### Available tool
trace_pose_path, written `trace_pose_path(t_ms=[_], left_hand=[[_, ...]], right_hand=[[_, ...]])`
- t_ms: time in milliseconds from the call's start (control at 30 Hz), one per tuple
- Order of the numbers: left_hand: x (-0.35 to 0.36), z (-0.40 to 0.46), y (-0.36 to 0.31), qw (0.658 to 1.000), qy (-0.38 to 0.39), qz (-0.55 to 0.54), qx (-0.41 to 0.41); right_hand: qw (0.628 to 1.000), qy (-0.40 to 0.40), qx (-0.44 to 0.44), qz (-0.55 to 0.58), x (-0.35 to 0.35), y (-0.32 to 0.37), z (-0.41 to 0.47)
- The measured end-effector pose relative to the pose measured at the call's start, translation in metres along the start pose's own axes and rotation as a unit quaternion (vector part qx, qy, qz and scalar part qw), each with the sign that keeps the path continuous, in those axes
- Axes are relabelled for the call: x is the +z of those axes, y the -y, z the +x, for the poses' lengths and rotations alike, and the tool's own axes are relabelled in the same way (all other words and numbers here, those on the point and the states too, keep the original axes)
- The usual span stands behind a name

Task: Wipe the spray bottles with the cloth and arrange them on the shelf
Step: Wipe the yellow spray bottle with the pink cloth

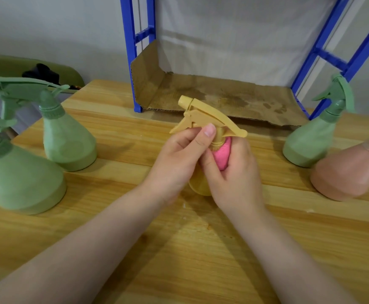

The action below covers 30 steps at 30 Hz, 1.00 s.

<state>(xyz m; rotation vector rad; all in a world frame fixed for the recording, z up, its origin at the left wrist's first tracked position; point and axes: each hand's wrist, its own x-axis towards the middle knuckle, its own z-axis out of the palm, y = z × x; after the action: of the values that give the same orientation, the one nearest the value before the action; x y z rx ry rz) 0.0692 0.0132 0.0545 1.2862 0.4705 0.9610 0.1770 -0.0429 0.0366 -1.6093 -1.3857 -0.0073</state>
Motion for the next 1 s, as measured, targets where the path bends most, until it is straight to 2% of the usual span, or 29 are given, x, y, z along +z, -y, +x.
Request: trace_pose_path(t_ms=[167,333,600,800,1000], left_hand=[[-0.008,0.003,-0.005,0.996,-0.041,-0.073,0.019],[-0.015,0.009,-0.018,0.983,-0.091,-0.145,0.062],[-0.020,0.012,-0.029,0.959,-0.146,-0.234,0.058],[-0.024,0.012,-0.025,0.985,-0.095,-0.138,0.033],[-0.017,0.006,-0.017,0.999,0.035,-0.037,0.019]], right_hand=[[0.997,0.072,-0.012,0.008,0.003,-0.008,0.003],[0.993,0.092,0.016,0.066,0.003,-0.015,0.002],[0.977,0.105,0.012,0.188,0.006,-0.017,0.001],[0.978,0.130,-0.013,0.164,-0.001,-0.014,0.004],[0.976,0.169,-0.041,0.135,-0.006,-0.013,0.007]])
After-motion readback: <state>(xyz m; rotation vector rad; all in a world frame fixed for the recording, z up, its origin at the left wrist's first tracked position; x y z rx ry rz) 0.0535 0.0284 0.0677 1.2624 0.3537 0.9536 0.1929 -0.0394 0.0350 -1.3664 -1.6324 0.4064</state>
